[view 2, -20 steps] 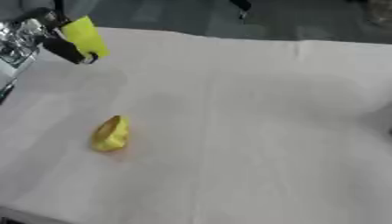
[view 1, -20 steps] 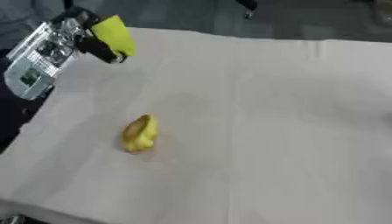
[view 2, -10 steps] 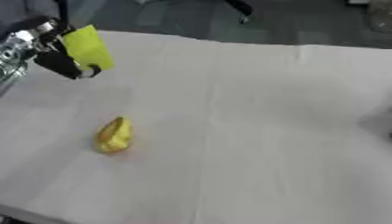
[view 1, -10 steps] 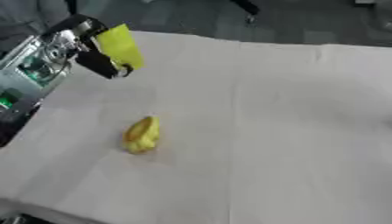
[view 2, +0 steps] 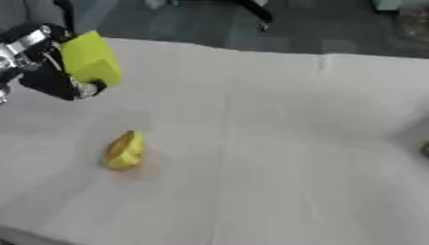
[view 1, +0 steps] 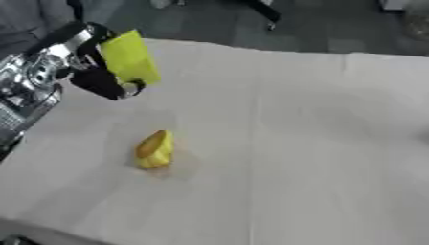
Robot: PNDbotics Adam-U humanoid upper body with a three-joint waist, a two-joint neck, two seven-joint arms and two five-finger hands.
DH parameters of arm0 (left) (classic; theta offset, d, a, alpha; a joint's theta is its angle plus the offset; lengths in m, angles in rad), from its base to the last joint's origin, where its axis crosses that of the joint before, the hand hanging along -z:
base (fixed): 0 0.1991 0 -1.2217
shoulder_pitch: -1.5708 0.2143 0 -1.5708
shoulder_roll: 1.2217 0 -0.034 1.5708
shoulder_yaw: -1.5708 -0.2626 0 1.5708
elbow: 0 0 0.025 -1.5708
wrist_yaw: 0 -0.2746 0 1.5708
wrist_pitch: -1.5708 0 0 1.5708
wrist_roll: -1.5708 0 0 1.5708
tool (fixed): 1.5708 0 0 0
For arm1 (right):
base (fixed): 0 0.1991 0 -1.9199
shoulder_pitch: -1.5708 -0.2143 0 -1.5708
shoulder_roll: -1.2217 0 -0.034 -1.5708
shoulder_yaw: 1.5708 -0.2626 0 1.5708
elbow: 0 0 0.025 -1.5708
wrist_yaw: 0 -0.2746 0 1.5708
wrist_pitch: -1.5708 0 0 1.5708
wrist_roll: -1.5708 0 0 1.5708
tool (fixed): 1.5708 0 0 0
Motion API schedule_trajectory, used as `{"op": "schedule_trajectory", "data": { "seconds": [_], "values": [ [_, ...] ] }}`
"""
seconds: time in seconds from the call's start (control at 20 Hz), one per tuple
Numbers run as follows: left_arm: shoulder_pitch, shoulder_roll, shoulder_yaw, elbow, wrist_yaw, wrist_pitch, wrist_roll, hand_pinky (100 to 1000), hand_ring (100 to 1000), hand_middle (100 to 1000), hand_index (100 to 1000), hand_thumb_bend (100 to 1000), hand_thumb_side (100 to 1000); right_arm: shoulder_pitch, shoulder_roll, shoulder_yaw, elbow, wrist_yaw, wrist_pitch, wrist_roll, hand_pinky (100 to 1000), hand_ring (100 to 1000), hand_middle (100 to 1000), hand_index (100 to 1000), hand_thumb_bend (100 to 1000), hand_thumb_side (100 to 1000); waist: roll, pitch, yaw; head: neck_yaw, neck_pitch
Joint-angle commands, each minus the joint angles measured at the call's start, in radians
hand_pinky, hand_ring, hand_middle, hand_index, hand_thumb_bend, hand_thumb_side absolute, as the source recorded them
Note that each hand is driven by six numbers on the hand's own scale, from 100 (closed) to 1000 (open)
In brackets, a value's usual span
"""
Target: Pick up the objects with one hand, pass them to the other hand, and then place them into the box on the other side of the table.
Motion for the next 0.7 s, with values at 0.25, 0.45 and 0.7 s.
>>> {"op": "schedule_trajectory", "data": {
  "seconds": [0.25, 0.45, 0.7],
  "values": [
    [0.009, -0.053, -0.016, -0.021, 0.103, -0.135, 0.210, 489, 486, 407, 469, 175, 100, -0.010, -0.031, -0.009, -0.021, -0.003, -0.001, -0.008, 821, 884, 768, 900, 100, 601, -0.017, -0.036, -0.004, -0.013, 0.002],
    [0.001, -0.088, -0.041, -0.021, 0.081, -0.210, 0.249, 486, 483, 405, 467, 168, 100, -0.009, -0.028, -0.010, -0.021, -0.005, 0.000, -0.009, 820, 884, 769, 900, 100, 600, -0.017, -0.037, -0.005, -0.017, 0.007],
    [-0.012, -0.135, -0.066, -0.021, 0.058, -0.249, 0.260, 483, 481, 402, 464, 162, 100, -0.007, -0.027, -0.012, -0.021, -0.006, 0.000, -0.011, 820, 884, 768, 899, 100, 598, -0.020, -0.037, -0.008, -0.045, 0.018]
  ]
}}
